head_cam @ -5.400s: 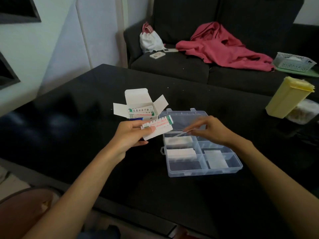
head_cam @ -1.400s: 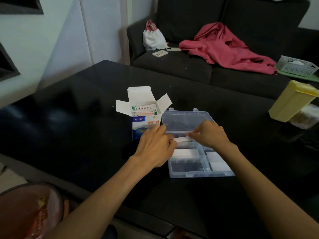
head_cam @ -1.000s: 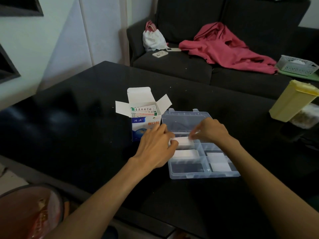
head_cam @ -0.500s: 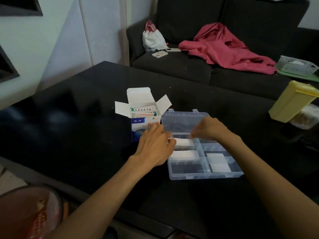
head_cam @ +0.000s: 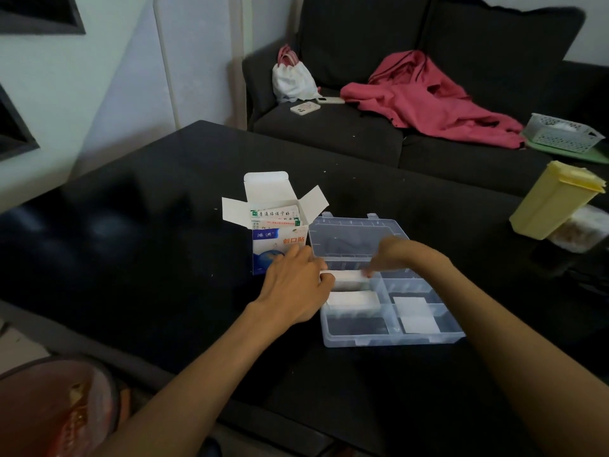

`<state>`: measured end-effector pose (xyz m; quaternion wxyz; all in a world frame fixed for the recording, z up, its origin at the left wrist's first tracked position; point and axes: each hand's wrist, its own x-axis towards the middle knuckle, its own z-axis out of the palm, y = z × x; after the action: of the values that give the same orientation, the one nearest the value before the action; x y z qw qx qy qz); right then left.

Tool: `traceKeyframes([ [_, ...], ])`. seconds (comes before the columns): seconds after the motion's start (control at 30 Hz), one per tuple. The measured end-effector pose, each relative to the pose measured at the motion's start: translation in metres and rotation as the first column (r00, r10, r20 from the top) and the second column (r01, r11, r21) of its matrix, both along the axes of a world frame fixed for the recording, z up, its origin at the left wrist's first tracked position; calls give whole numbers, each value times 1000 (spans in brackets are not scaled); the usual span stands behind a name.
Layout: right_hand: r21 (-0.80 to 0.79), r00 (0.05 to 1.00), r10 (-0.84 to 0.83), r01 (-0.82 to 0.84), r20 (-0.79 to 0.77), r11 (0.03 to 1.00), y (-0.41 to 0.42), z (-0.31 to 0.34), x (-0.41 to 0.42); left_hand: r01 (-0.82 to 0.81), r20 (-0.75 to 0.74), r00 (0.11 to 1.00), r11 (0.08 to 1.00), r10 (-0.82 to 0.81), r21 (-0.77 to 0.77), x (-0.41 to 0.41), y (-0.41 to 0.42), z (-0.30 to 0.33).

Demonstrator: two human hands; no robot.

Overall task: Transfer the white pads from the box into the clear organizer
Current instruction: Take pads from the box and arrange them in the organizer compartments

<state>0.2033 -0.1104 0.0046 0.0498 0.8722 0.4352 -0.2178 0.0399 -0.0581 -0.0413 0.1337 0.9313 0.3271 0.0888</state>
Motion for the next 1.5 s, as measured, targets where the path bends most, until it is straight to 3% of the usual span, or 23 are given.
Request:
traceKeyframes([
  [0.27, 145, 992, -107, 115, -62, 983, -20, 17, 8, 14, 114, 993, 1000, -12, -14, -10, 0, 10],
  [0.4, 317, 986, -43, 93, -162, 944, -24, 51, -4, 18, 339, 940, 998, -37, 58, -20, -6, 26],
  [0.5, 592, 986, 114, -22, -118, 806, -17, 74, -25, -147, 537, 844, 954, -18, 262, -35, 0, 38],
  [0.6, 776, 965, 261, -181, 22, 604, 5, 77, -51, -351, 516, 844, 877, 145, 328, -49, 20, 41],
  [0.67, 739, 926, 361, -320, 112, 593, 26, 68, -64, -407, 440, 857, 876, 269, 258, -59, 32, 39],
  [0.77, 566, 867, 458, -480, 194, 670, 58, 50, -69, -427, 406, 846, 896, 346, 124, -68, 41, 30],
  [0.9, 351, 848, 464, -528, 255, 773, 82, 37, -66, -424, 459, 791, 903, 405, -66, -70, 45, 27],
  [1.03, 283, 841, 475, -537, 260, 795, 92, 39, -67, -411, 452, 762, 886, 463, -215, -68, 47, 28],
  [1.17, 295, 853, 489, -522, 183, 800, 94, 38, -63, -408, 439, 758, 876, 482, -258, -67, 47, 30],
  [1.3, 438, 869, 479, -481, 122, 759, 88, 37, -59, -410, 447, 756, 878, 478, -247, -68, 46, 32],
  [1.5, 618, 909, 408, -272, -87, 738, 72, 42, -47, -417, 435, 772, 886, 463, -203, -68, 44, 36],
])
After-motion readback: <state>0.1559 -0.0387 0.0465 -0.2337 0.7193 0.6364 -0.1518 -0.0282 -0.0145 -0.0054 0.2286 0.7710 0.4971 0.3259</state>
